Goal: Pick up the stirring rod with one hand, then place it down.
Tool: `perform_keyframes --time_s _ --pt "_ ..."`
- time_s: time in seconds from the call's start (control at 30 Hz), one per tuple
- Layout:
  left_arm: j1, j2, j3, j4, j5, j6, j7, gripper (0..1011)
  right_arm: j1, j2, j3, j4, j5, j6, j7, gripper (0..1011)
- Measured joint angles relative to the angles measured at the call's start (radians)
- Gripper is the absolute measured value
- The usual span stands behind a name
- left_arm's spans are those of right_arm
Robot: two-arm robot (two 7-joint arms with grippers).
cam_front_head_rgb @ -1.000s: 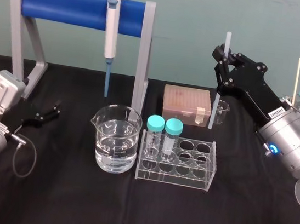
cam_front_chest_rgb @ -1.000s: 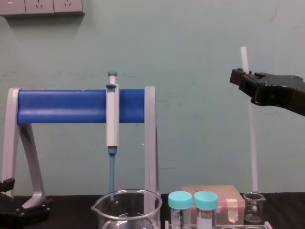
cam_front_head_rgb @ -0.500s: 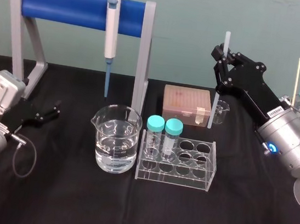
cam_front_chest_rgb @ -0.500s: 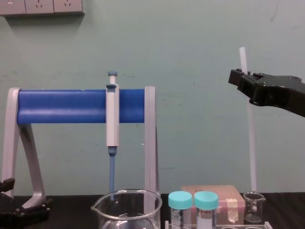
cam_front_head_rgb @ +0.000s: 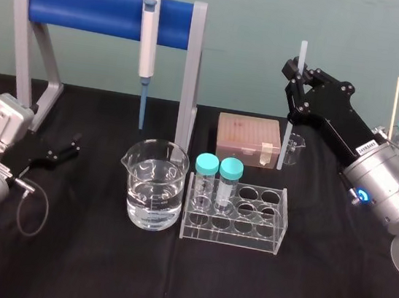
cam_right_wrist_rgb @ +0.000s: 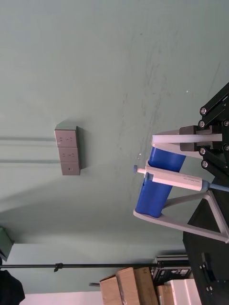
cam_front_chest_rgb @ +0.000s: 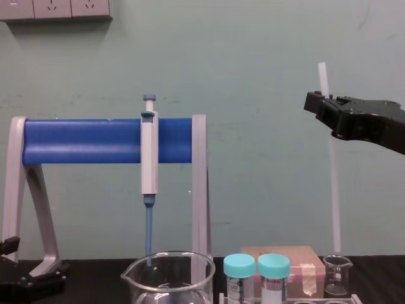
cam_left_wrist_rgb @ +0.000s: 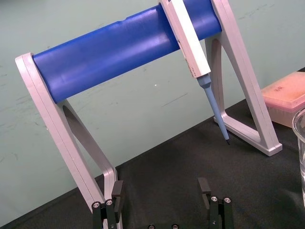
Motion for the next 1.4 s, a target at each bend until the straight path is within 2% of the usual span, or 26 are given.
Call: perform_keyframes --time_s 1.4 --pt "0.0 0.0 0.0 0.0 0.0 0.0 0.0 1001 -0.024 0.006 0.008 -0.022 -0.003 0.003 -0.007 72"
